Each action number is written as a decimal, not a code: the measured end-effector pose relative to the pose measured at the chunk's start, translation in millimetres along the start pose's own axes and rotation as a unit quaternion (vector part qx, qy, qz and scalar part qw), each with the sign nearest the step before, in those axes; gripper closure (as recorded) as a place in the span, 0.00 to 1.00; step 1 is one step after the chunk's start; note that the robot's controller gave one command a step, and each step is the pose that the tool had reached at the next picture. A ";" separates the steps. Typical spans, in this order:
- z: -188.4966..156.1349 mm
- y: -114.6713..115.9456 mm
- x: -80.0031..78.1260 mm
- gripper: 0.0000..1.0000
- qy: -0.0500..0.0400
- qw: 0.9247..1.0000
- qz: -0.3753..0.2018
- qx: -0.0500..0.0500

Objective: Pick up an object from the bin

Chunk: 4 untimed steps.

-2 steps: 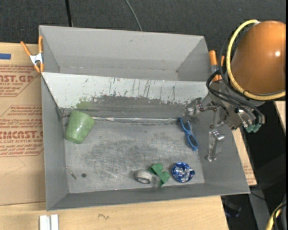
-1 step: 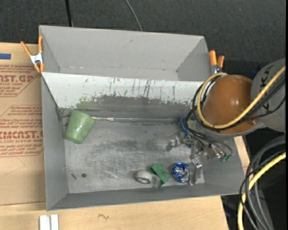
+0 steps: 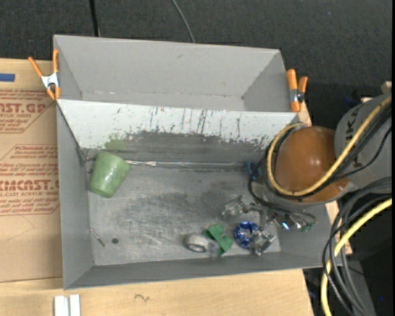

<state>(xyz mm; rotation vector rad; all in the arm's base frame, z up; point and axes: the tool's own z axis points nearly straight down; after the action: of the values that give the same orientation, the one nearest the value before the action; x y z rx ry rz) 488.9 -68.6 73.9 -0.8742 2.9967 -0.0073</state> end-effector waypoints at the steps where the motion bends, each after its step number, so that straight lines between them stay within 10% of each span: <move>1: -0.3 0.9 -0.2 1.00 0.000 1.000 0.000 -0.001; 2: 0.0 0.4 -1.1 0.00 -0.002 1.000 0.000 0.001; 3: 3.0 2.6 3.8 1.00 0.006 1.000 0.000 -0.004; 4: 0.0 0.7 -1.3 0.00 -0.002 1.000 0.000 0.000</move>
Offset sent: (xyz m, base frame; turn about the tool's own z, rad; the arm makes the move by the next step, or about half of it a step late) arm 0.0000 0.0000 0.0000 0.0000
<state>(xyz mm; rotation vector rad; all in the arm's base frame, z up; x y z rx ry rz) 489.6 -67.3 73.9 -0.8739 2.9920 -0.0058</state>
